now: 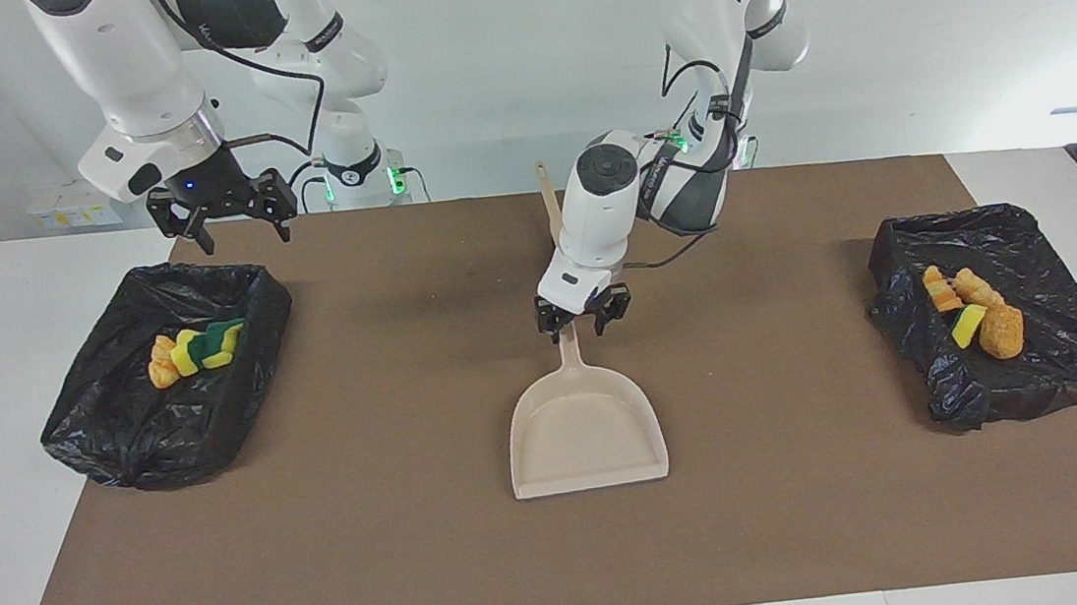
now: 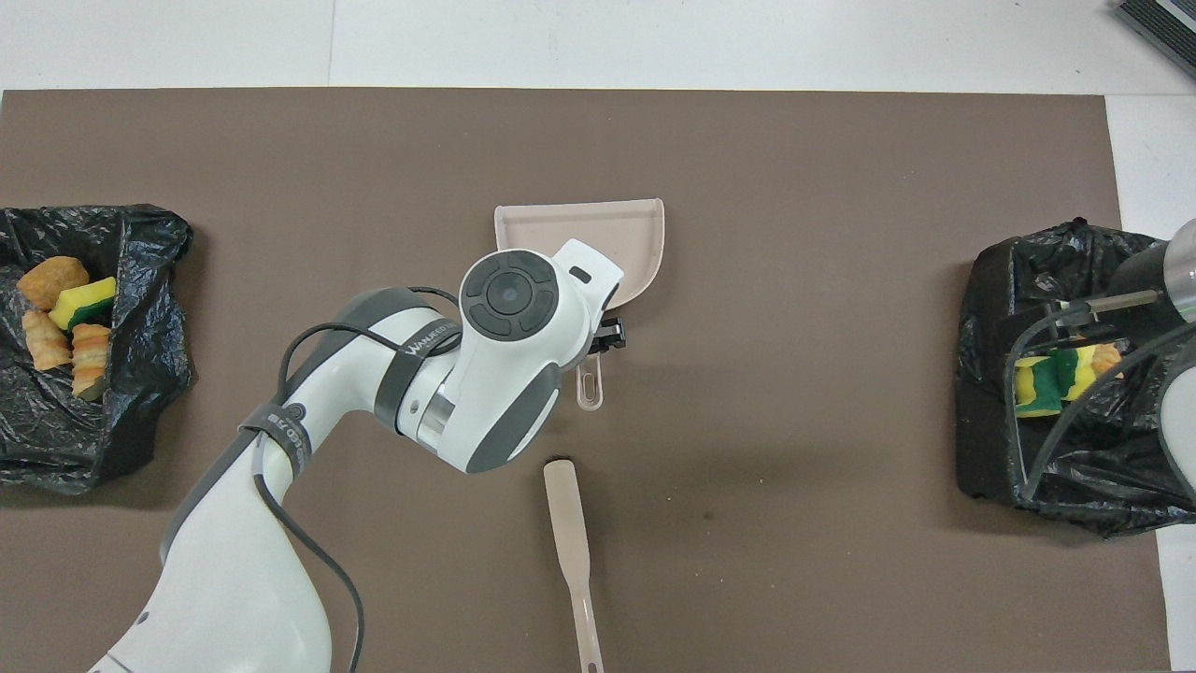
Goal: Sweep and dump trash in bin
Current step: 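Lift the emptied dustpan with the left gripper and set it mid-table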
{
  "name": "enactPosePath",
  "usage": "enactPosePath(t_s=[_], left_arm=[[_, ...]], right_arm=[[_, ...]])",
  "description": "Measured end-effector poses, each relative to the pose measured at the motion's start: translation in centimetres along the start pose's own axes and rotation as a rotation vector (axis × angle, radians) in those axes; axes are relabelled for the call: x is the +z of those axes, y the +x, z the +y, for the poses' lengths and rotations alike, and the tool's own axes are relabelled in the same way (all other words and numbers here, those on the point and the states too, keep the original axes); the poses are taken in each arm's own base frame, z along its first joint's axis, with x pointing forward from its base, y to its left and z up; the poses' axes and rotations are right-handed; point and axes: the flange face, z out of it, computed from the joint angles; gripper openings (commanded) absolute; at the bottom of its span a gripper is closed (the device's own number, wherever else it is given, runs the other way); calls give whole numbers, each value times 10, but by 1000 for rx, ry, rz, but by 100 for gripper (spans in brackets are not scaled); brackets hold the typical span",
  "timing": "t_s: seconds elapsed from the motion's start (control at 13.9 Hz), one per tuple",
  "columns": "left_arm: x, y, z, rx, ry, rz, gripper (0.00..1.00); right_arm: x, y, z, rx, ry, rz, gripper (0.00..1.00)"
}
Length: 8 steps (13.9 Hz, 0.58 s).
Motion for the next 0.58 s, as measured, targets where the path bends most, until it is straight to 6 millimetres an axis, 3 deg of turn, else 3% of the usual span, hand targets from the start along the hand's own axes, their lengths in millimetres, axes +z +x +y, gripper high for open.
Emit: enactPosePath(t_s=[0.22, 0.58], left_arm=[[-36, 32, -37, -20, -14, 42, 100], [-84, 59, -115, 103, 55, -19, 100]], right_arm=[[0, 0, 2, 3, 0, 0, 100], [-7, -3, -1, -3, 1, -20, 100]])
